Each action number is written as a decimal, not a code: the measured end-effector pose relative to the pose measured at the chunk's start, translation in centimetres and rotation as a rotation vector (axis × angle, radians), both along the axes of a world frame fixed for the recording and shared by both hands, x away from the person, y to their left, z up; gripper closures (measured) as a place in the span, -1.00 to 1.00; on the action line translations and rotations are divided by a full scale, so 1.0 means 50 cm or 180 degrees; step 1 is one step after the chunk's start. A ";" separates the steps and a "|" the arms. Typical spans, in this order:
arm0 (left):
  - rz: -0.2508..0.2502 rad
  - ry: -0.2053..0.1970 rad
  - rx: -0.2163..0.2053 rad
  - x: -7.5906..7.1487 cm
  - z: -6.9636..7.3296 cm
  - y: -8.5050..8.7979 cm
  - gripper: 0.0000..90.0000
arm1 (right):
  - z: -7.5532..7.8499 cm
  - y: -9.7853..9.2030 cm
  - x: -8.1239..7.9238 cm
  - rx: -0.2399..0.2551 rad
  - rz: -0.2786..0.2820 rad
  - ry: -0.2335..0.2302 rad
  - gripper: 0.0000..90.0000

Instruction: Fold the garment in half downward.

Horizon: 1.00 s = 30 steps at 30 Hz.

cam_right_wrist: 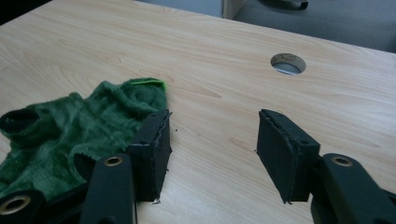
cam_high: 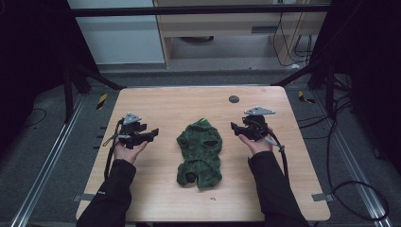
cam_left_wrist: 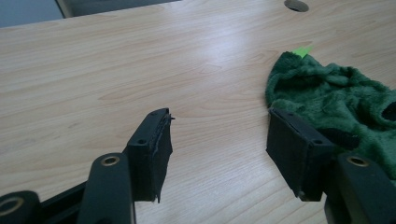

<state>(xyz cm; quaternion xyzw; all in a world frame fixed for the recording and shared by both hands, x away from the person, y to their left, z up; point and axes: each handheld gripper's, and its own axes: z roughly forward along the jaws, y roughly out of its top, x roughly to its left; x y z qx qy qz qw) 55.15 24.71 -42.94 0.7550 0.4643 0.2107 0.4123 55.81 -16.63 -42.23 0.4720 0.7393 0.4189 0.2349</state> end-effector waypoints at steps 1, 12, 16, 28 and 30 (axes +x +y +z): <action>-0.0027 0.0009 0.0026 0.006 0.002 -0.010 -0.10 | 0.000 0.004 0.004 0.0017 0.0014 0.0005 0.00; -0.0178 0.0013 -0.0027 0.037 0.005 -0.074 -0.07 | -0.012 0.033 0.040 0.0082 0.0037 0.0104 0.06; -0.0227 0.0026 0.0017 0.052 0.003 -0.099 -0.06 | -0.020 0.037 0.047 0.0093 0.0028 0.0138 0.08; -0.0306 0.0169 0.0026 0.083 -0.037 -0.135 0.06 | -0.046 0.056 0.070 0.0111 0.0137 0.0279 0.17; -0.0306 0.0220 -0.0003 0.089 -0.047 -0.140 0.06 | -0.054 0.060 0.074 0.0154 0.0162 0.0317 0.20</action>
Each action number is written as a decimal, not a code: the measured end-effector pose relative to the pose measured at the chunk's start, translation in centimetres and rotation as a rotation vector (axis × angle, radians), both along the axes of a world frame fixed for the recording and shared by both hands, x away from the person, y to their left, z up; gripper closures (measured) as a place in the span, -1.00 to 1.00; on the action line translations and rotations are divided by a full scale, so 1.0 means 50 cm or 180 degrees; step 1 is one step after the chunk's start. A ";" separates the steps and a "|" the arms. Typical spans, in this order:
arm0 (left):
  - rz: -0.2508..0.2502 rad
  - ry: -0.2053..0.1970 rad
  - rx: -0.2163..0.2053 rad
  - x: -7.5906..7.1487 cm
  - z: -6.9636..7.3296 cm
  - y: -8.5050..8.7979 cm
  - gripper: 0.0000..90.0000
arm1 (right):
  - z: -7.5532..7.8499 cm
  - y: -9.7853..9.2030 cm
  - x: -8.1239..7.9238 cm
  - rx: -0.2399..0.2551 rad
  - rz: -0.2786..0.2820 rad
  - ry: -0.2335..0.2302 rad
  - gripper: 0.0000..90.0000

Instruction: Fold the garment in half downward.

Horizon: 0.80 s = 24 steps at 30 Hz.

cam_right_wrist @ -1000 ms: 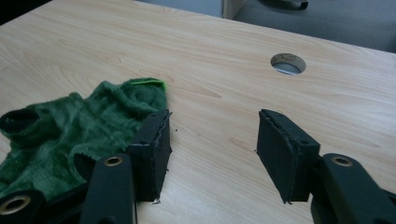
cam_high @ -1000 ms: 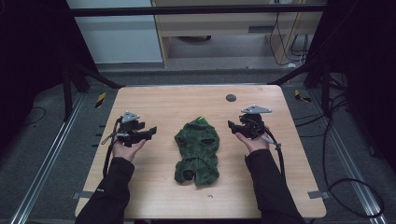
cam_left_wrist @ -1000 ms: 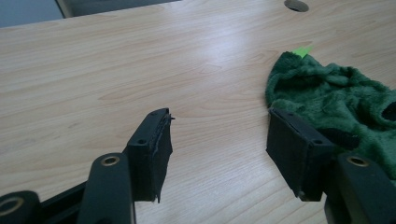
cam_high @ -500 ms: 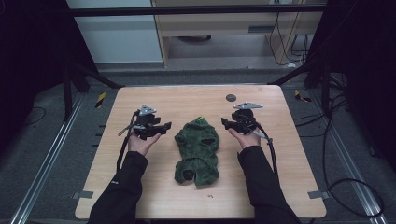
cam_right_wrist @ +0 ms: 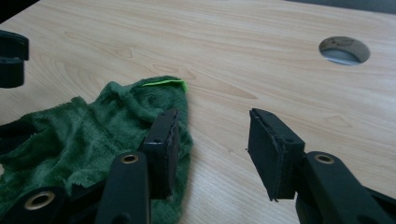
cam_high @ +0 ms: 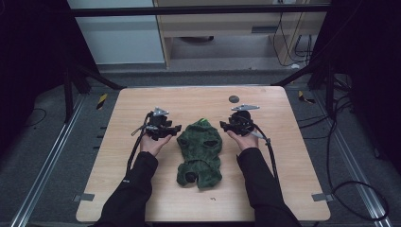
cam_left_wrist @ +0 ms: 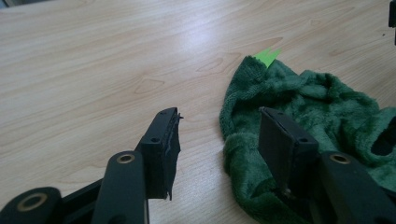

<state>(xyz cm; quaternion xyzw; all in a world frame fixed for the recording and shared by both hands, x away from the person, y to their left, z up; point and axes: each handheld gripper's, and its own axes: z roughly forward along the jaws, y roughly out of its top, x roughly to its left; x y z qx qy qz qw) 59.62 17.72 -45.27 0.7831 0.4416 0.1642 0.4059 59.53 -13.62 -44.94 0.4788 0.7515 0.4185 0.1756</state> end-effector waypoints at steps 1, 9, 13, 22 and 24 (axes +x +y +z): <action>0.0006 0.0011 0.0007 0.002 -0.003 -0.002 0.06 | -0.004 0.003 0.001 -0.0005 0.0003 0.0022 0.20; -0.0050 0.0173 0.0147 0.016 -0.030 -0.018 0.11 | -0.035 0.026 0.009 -0.0078 0.0108 0.0144 0.23; -0.0074 0.0206 0.0191 0.020 -0.035 -0.033 0.12 | -0.046 0.029 0.011 -0.0073 0.0108 0.0183 0.25; -0.0158 0.0271 0.0396 0.029 -0.052 -0.048 0.25 | -0.068 0.041 0.012 -0.0100 0.0176 0.0271 0.28; -0.0169 0.0317 0.0403 0.030 -0.057 -0.048 0.29 | -0.071 0.044 0.012 -0.0108 0.0184 0.0302 0.28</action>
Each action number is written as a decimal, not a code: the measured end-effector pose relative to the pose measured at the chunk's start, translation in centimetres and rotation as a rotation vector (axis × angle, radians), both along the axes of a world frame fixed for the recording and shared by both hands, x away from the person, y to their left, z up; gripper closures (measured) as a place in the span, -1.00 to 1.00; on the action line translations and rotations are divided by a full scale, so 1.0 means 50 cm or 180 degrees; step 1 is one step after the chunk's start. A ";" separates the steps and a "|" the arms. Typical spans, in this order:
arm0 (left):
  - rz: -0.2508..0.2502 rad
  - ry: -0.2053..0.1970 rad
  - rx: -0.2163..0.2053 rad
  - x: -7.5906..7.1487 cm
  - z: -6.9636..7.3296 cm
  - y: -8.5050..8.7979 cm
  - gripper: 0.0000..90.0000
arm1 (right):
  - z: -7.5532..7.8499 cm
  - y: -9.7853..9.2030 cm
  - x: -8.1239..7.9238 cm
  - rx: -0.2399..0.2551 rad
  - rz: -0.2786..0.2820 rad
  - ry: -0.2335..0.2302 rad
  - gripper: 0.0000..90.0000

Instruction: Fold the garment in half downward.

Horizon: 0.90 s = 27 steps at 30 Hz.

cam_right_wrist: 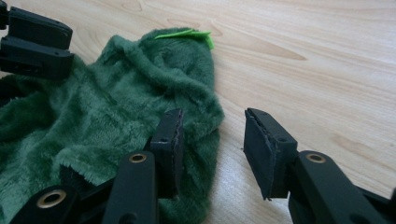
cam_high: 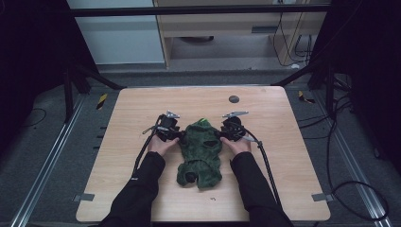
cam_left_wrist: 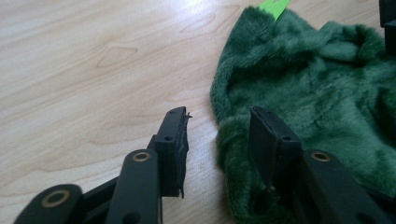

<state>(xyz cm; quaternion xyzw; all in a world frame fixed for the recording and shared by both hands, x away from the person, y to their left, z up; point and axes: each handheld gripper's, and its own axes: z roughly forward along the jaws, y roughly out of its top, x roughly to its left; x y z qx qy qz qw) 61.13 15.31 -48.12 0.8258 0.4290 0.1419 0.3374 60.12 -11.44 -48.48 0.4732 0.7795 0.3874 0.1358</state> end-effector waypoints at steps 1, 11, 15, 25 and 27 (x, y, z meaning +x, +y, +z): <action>-0.0004 0.0011 0.0014 0.000 -0.003 -0.001 0.30 | -0.002 0.001 0.000 -0.0013 0.0013 0.0014 0.28; -0.0084 0.0129 0.0009 0.000 -0.010 -0.004 0.55 | -0.016 0.010 0.000 -0.0066 0.0075 0.0119 0.39; -0.0120 0.0167 0.0014 -0.001 -0.012 -0.007 0.64 | -0.019 0.014 0.000 -0.0068 0.0084 0.0150 0.48; -0.0155 0.0201 0.0037 -0.002 -0.011 -0.010 0.77 | -0.023 0.018 0.000 -0.0018 0.0115 0.0221 0.72; -0.0150 0.0219 0.0063 -0.002 -0.010 -0.012 0.80 | -0.023 0.019 0.001 0.0005 0.0117 0.0240 0.78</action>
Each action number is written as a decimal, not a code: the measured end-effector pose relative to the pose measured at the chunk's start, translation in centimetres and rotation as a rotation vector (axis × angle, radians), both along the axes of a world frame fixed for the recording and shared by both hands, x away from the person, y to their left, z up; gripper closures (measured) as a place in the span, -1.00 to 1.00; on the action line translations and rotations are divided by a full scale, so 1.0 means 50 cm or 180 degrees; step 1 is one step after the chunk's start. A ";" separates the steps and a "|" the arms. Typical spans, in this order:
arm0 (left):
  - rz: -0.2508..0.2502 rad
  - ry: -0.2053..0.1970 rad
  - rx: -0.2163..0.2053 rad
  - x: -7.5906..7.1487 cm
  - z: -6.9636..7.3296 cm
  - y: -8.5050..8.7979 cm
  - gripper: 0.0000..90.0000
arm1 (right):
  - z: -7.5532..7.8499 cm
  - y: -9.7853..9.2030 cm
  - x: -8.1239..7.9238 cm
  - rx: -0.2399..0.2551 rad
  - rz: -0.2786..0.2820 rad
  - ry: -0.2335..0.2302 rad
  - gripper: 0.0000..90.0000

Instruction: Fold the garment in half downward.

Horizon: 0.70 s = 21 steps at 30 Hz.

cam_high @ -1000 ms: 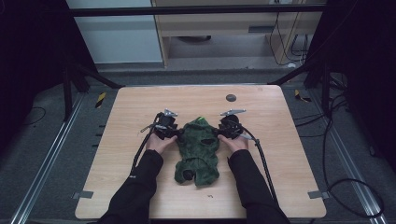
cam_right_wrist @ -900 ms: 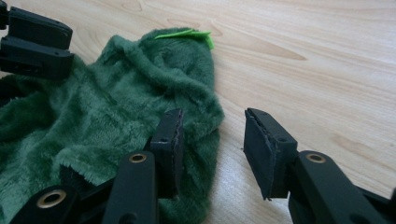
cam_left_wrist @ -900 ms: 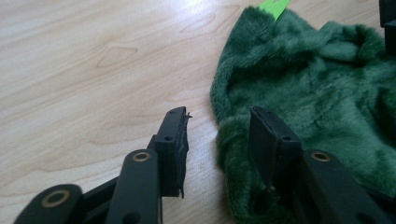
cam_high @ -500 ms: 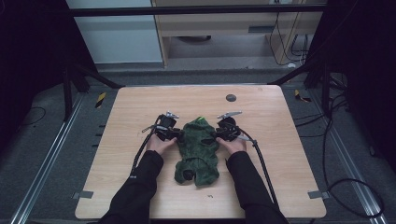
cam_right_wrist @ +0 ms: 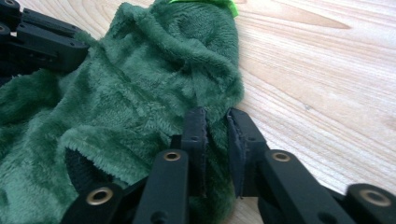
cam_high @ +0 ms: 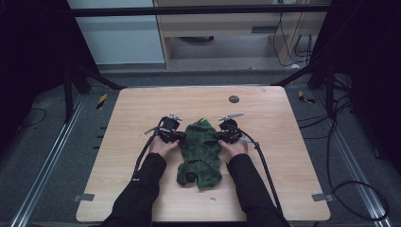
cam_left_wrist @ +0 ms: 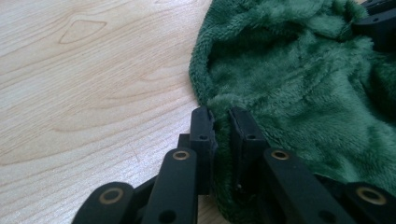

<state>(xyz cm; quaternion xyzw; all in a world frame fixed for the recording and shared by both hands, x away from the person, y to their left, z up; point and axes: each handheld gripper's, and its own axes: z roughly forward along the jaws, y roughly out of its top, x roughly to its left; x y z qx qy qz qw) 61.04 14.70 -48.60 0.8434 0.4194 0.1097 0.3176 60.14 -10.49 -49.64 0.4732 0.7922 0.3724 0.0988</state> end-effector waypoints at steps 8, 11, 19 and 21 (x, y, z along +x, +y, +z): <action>0.0002 -0.0004 0.0028 -0.001 0.001 -0.003 0.85 | 0.003 0.006 -0.001 -0.0031 -0.0024 -0.0018 0.88; 0.0025 -0.0050 -0.0024 -0.003 0.004 -0.002 0.87 | 0.005 0.006 -0.003 -0.0044 -0.0036 -0.0036 0.90; 0.0034 -0.0240 -0.0142 -0.008 0.036 0.006 0.88 | 0.028 0.000 -0.005 0.0060 -0.0027 -0.0152 0.93; 0.0040 -0.0284 -0.0171 -0.010 0.043 0.008 0.88 | 0.037 0.001 -0.006 0.0080 -0.0022 -0.0183 0.93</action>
